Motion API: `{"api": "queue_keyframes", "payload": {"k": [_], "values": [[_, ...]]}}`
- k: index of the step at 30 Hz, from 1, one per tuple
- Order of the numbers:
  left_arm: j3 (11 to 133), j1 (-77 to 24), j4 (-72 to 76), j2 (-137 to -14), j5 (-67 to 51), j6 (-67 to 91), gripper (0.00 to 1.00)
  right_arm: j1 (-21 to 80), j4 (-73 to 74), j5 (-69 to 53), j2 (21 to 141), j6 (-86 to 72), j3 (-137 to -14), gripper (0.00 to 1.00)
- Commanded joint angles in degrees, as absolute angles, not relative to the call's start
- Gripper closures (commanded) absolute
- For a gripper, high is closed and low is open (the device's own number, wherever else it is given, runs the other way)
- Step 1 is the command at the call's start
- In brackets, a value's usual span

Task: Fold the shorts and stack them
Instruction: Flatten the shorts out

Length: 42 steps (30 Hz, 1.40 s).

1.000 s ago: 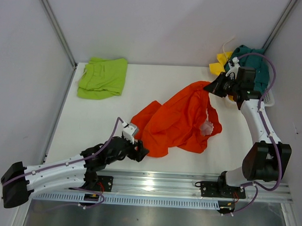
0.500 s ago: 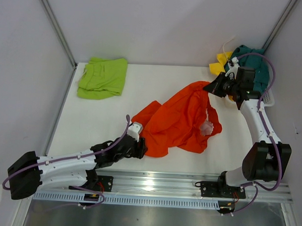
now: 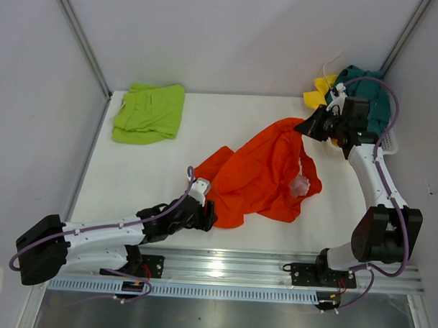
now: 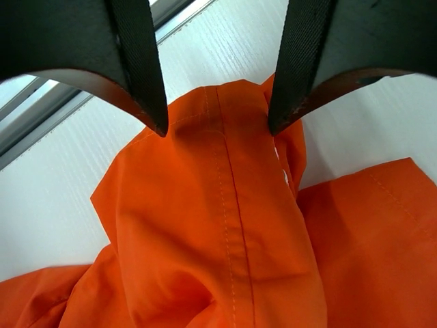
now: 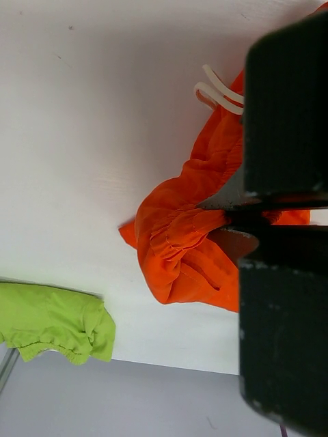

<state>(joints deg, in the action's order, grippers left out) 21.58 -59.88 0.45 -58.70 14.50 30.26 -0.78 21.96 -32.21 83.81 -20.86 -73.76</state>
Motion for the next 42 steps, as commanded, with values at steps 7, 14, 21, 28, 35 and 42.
{"api": "queue_keyframes", "payload": {"k": [7, 14, 21, 28, 35, 42], "values": [[23.4, -60.3, 6.1, -62.0, 10.6, 30.3, 0.57, -0.4, 20.3, -32.8, 84.1, -20.7, -76.7, 1.0], [23.4, -60.2, 5.8, -62.1, 10.6, 30.4, 0.92, -0.5, 20.7, -32.8, 83.9, -20.5, -76.8, 1.0], [25.7, -60.1, 0.7, -57.6, 11.0, 29.3, 1.0, -1.0, 21.4, -33.6, 83.8, -19.8, -76.9, 1.0], [38.2, -57.9, -19.9, -50.1, 15.7, 25.5, 1.0, -1.5, 22.3, -35.8, 80.7, -18.1, -78.0, 1.0], [57.7, -51.8, -33.9, -47.2, 21.5, 21.9, 1.0, -1.8, 22.3, -38.1, 75.0, -18.5, -77.0, 1.0], [72.6, -49.7, -39.9, -48.6, 24.6, 16.3, 1.0, -4.1, 18.2, -39.5, 63.7, -20.8, -76.4, 1.0]]}}
